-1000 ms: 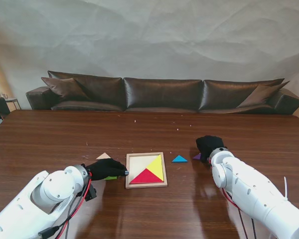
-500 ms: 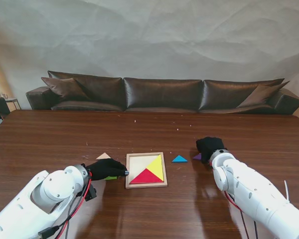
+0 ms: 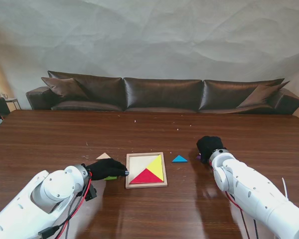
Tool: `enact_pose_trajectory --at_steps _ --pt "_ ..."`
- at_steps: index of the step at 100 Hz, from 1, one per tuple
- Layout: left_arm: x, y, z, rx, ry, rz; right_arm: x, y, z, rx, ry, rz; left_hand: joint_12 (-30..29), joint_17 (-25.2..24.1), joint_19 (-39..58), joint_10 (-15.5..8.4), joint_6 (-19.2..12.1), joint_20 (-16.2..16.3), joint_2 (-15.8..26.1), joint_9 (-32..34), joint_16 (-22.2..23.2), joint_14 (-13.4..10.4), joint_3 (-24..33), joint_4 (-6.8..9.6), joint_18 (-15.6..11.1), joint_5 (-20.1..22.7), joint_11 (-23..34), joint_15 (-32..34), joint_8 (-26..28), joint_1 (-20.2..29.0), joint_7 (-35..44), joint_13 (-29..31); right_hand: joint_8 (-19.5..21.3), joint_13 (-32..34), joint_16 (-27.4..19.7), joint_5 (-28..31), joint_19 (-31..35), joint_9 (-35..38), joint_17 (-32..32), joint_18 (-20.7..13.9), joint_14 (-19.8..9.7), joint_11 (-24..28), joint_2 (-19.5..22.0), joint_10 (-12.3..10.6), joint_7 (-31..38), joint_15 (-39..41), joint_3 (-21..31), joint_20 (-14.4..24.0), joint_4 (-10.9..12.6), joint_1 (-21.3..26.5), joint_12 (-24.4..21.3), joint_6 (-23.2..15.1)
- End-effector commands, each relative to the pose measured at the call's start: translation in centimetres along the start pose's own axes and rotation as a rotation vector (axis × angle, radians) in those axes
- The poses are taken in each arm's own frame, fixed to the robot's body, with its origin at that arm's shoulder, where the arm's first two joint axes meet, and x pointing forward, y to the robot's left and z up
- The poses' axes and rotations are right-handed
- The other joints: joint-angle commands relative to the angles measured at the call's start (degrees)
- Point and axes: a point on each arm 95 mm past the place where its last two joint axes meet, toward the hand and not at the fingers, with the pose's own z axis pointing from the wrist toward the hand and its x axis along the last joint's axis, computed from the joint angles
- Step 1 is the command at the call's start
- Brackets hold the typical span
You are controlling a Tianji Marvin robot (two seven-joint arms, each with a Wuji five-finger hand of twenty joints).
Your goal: Assemble the tangram pieces into a square
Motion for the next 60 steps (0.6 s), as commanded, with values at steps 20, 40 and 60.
enact_pose_trajectory --at_steps 20,40,60 --pt "-0.2 0.5 0.0 -0.029 -0.004 -0.007 0.0 -3.6 -1.8 0.111 0.0 -0.005 0.3 0.4 0.4 0.5 0.4 0.6 3.3 1.5 0.6 0.8 -0.2 1.59 1.0 1.3 0.3 1.0 0.2 1.1 0.2 1.5 7.0 -1.1 -0.2 -8.1 2.2 0.4 3.0 1.1 0.9 -3.1 1.7 0.3 -5.0 -0.8 -1.9 0.7 7.7 4.2 -1.7 -3.7" --pt "-0.2 0.6 0.0 -0.032 -0.006 -0.008 -0.1 -2.4 -2.3 0.078 -0.01 -0.005 0.3 0.4 0.4 0.6 0.4 0.6 3.3 1.4 0.6 0.8 -0.2 1.58 1.0 1.2 0.2 0.9 0.2 1.1 0.2 1.5 1.3 -3.3 0.4 -15.0 1.7 -4.2 1.0 2.0 1.8 -2.1 1.6 -0.3 -10.8 -0.4 -2.4 1.6 7.1 -0.2 -1.4 -4.0" --pt "-0.2 0.6 0.0 -0.032 -0.005 -0.008 -0.6 -1.5 -2.9 0.053 -0.053 -0.006 0.3 0.5 0.4 0.5 0.5 0.6 3.3 1.4 0.6 0.8 -0.2 1.58 1.0 1.3 0.2 0.9 0.2 1.1 0.2 1.5 -0.7 -4.4 0.3 -16.1 1.7 -6.1 0.2 2.4 2.5 -1.6 3.4 0.6 -11.6 -0.3 -3.0 1.9 6.9 -2.8 -1.3 -1.3"
